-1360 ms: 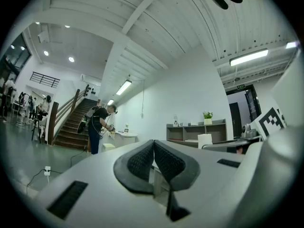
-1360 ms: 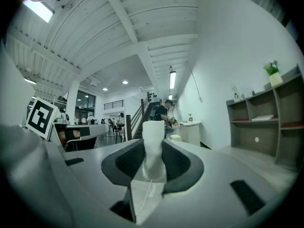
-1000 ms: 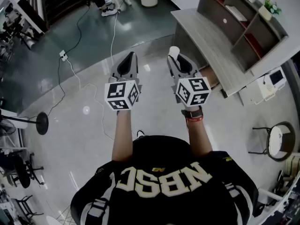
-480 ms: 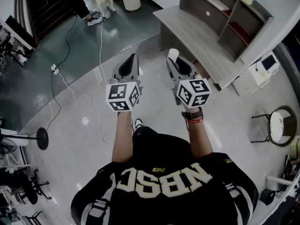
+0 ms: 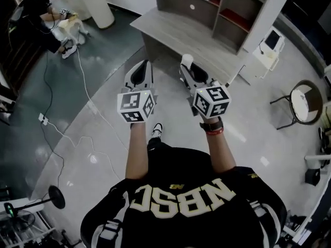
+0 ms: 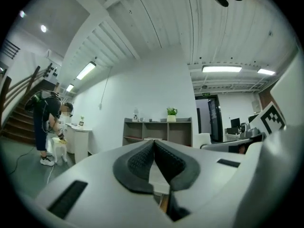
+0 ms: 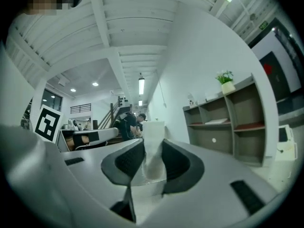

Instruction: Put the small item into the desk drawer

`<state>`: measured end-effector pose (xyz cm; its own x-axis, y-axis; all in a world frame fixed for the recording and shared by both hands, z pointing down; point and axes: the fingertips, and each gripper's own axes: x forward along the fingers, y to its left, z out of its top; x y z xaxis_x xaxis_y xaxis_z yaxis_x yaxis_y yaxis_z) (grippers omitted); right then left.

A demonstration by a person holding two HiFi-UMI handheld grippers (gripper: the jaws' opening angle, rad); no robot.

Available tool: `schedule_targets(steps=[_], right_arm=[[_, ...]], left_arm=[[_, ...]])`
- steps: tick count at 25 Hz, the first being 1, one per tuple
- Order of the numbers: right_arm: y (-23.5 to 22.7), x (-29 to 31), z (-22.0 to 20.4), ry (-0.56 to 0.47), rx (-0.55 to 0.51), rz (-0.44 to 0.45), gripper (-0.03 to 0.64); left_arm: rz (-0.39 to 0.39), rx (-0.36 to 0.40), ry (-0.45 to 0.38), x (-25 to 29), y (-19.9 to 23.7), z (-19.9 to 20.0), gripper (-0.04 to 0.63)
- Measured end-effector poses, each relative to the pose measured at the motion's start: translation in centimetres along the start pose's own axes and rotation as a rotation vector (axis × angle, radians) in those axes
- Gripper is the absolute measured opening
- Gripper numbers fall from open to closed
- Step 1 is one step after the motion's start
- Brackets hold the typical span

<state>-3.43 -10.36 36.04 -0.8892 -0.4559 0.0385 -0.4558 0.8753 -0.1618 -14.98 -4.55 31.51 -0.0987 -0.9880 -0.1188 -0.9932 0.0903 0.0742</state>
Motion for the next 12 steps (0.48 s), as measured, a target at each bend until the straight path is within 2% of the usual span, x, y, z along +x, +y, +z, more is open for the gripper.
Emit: schedule_targets(steps=[8, 12], right_arm=[[-5.5, 4.6, 1.6, -0.015, 0.002, -0.194, 0.124], [-9.3, 5.3, 1.5, -0.030, 0.030, -0.334, 0.124]], left_arm=[[-0.221, -0.059, 0.010, 12.0, 0.7, -0.2, 0.015], [-0.357, -0.071, 0.052, 17.2, -1.0, -1.8, 0.015]])
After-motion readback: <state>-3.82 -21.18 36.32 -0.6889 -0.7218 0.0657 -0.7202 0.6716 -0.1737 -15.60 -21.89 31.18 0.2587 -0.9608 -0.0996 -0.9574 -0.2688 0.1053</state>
